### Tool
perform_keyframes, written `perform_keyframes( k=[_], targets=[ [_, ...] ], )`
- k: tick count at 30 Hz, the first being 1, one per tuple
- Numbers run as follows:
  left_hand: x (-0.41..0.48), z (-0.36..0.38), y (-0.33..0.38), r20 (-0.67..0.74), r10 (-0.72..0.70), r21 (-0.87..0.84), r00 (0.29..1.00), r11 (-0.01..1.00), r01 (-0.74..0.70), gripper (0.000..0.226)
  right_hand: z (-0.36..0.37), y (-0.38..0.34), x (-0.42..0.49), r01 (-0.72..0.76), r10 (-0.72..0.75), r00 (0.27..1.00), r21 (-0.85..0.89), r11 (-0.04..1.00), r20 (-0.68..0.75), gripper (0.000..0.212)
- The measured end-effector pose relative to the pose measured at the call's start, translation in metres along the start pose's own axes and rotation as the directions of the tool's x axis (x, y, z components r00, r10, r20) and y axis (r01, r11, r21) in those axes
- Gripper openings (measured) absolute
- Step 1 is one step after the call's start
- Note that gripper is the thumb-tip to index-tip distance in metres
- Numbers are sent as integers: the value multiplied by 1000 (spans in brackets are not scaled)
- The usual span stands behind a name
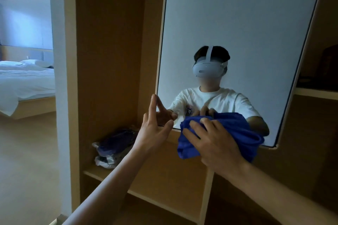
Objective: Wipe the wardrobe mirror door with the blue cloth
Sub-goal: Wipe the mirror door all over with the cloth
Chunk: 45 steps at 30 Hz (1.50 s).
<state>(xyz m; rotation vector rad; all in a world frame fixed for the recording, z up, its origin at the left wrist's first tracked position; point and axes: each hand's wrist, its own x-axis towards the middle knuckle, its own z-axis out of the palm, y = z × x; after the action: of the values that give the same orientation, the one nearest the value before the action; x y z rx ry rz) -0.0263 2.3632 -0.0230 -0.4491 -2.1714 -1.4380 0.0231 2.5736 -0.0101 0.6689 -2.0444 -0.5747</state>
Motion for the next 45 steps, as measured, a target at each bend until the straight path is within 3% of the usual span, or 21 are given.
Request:
perform_keyframes(
  k=[5, 11, 16, 21, 24, 29, 34, 39, 42, 45],
  targets=[
    [3, -6, 2, -3, 11, 25, 1000, 1000, -11, 95, -9, 11, 17, 10, -11, 1000, -21, 1000, -26, 50],
    [-5, -4, 2, 22, 9, 3, 1000, 1000, -9, 95, -42, 50, 61, -184, 173, 978, -86, 979, -115, 53],
    [-3, -5, -2, 2, -6, -48, 1000, 999, 6, 91, -18, 19, 30, -49, 42, 991, -53, 997, -128, 52],
    [-1, -6, -1, -4, 10, -45, 1000, 999, -10, 89, -1, -4, 9, 69, -69, 998, 33, 997, 12, 63],
    [-5, -5, -2, -14, 13, -42, 1000, 999, -13, 90, -14, 9, 26, 35, -35, 999, 9, 999, -8, 56],
    [-4, -4, 2, 5, 14, -56, 1000, 998, -14, 88, -41, 35, 71, -160, 155, 984, -58, 985, -82, 58],
    [-3, -8, 1, -34, 10, -70, 999, 997, -13, 82, -20, 9, 48, -75, 74, 994, -14, 997, -82, 58],
    [-3, -8, -2, -41, 11, -108, 999, 994, -15, 75, 1, -25, 16, 49, -52, 998, 74, 996, 31, 61],
    [-4, -10, -3, -21, 22, -114, 1000, 993, -24, 75, -6, -12, 30, 28, -28, 1000, 70, 997, 6, 52],
    [-5, -11, -1, -23, 26, -125, 999, 992, -28, 73, -30, 9, 65, -92, 93, 995, 24, 995, -34, 51]
  ],
)
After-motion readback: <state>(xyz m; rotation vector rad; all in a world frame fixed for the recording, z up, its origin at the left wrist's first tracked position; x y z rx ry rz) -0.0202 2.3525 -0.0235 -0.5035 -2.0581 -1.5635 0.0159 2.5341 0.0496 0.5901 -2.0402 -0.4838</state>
